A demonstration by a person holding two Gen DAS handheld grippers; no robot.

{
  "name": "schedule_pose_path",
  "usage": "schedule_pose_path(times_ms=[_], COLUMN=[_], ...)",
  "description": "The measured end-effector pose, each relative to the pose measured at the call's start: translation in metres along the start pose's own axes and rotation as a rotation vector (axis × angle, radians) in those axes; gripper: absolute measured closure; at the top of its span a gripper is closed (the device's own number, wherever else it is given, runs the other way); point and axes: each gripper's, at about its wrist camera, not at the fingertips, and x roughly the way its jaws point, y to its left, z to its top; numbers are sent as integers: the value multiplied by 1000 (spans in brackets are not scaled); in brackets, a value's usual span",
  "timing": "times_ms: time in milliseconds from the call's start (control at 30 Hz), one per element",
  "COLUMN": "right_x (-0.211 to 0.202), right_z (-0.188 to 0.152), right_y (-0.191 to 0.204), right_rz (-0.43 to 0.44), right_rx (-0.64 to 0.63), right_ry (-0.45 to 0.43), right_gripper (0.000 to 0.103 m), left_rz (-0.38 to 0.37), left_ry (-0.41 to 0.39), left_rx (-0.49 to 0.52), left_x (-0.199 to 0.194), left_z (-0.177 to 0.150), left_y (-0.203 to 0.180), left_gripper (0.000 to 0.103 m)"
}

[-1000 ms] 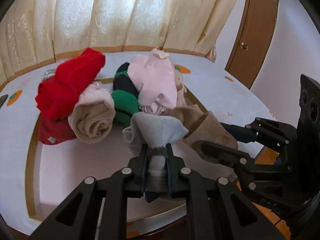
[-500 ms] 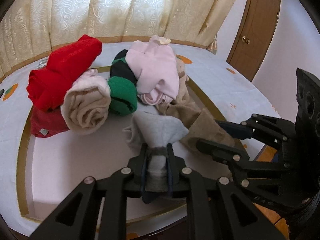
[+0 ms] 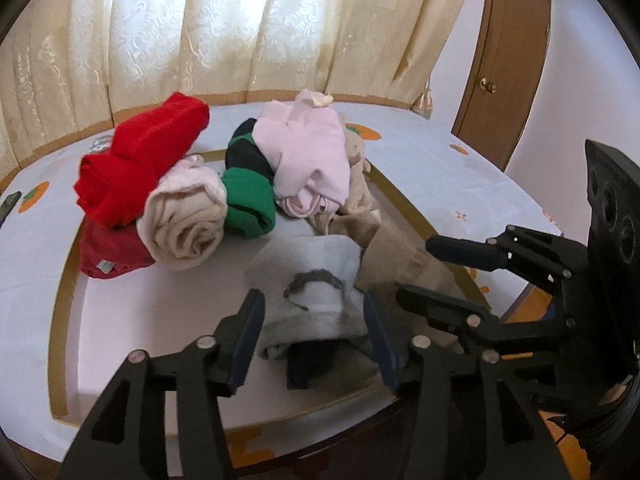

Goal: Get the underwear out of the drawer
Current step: 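Lower both open tools back into the drawer toward the red socks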

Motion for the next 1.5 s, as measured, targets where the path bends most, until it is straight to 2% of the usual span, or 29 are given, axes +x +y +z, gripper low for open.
schedule_pose_path(times_ms=[333, 600, 733, 900, 1300, 1500], right_x=[-39, -66, -70, -63, -34, -26], right_z=[-24, -63, -85, -104, -116, -123], right_y=[9, 34, 53, 71, 75, 69], right_rz=[-15, 4, 29, 36, 36, 32], right_rx=[-20, -101, -185, -285, -336, -324], right_ry=[-60, -58, -37, -2, 90, 117], right_gripper=[55, 55, 54, 54, 54, 54], left_rz=[30, 86, 94, 85, 24, -8], left_ry=[-78, -77, -20, 49, 241, 373], left_rx=[85, 148, 186, 202, 261, 369], left_x=[-35, -49, -46, -33, 13, 37], left_z=[-39, -90, -115, -131, -142, -151], left_y=[-12, -14, -13, -12, -26, -41], left_gripper=[51, 51, 51, 51, 51, 51])
